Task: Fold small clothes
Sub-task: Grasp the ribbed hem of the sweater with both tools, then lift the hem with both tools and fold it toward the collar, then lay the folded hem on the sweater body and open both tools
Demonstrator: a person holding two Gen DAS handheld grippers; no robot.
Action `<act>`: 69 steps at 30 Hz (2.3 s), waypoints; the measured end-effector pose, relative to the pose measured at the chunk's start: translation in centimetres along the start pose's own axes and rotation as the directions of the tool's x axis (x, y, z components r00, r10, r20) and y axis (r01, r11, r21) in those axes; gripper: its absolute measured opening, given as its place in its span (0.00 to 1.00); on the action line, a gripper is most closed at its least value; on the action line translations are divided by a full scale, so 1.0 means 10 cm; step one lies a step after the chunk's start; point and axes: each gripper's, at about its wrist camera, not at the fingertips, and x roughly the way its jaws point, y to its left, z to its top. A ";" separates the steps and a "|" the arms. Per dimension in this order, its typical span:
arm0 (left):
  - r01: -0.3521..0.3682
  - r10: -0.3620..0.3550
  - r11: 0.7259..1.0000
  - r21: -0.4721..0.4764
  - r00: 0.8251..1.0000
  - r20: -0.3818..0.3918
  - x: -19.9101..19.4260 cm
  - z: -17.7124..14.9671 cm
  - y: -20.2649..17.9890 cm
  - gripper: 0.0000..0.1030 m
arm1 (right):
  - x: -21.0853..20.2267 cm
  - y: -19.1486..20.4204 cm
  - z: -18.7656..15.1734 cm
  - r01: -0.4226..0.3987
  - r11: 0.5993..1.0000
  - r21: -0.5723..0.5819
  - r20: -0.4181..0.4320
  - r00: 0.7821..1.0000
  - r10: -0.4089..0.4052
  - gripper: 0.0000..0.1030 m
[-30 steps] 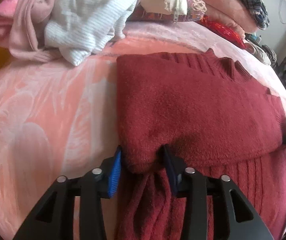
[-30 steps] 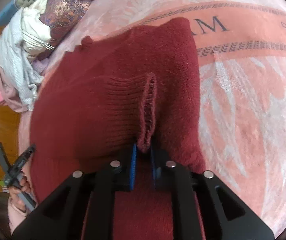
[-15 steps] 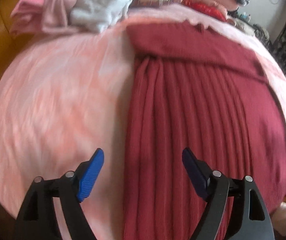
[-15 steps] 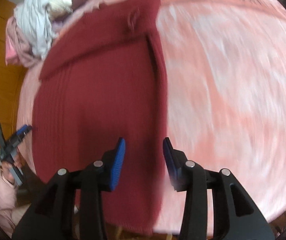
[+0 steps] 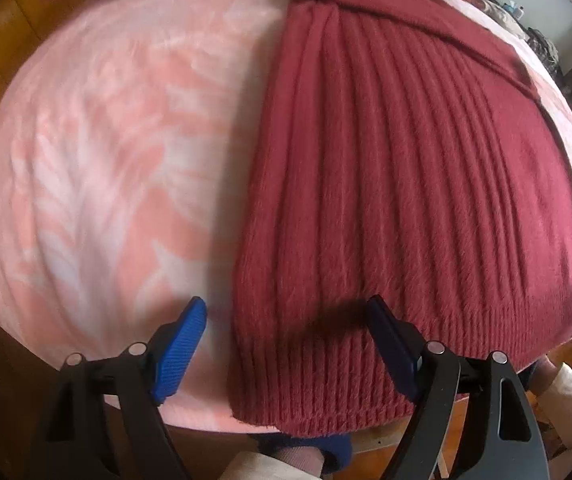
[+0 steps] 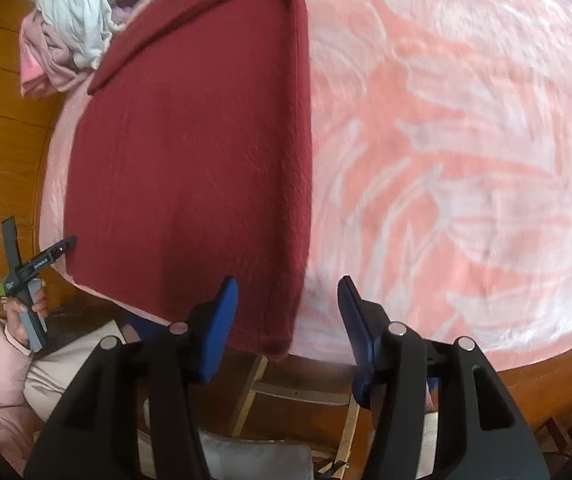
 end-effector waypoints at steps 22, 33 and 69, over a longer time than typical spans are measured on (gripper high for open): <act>0.211 -0.211 0.977 -0.042 0.977 0.006 -0.10 -0.16 -0.16 0.13 | 0.19 0.24 -0.05 -0.145 0.989 0.005 -0.028 0.989 0.145 0.05; 0.351 -0.332 0.930 -0.114 0.930 0.155 -0.57 0.26 -0.16 0.13 | -0.34 0.38 0.40 -0.223 0.974 0.035 0.126 0.968 0.217 0.05; 0.227 -0.179 0.949 -0.219 0.959 0.219 -0.26 1.88 0.02 0.54 | -0.14 0.07 2.26 -0.084 0.995 0.058 0.237 0.969 0.068 0.36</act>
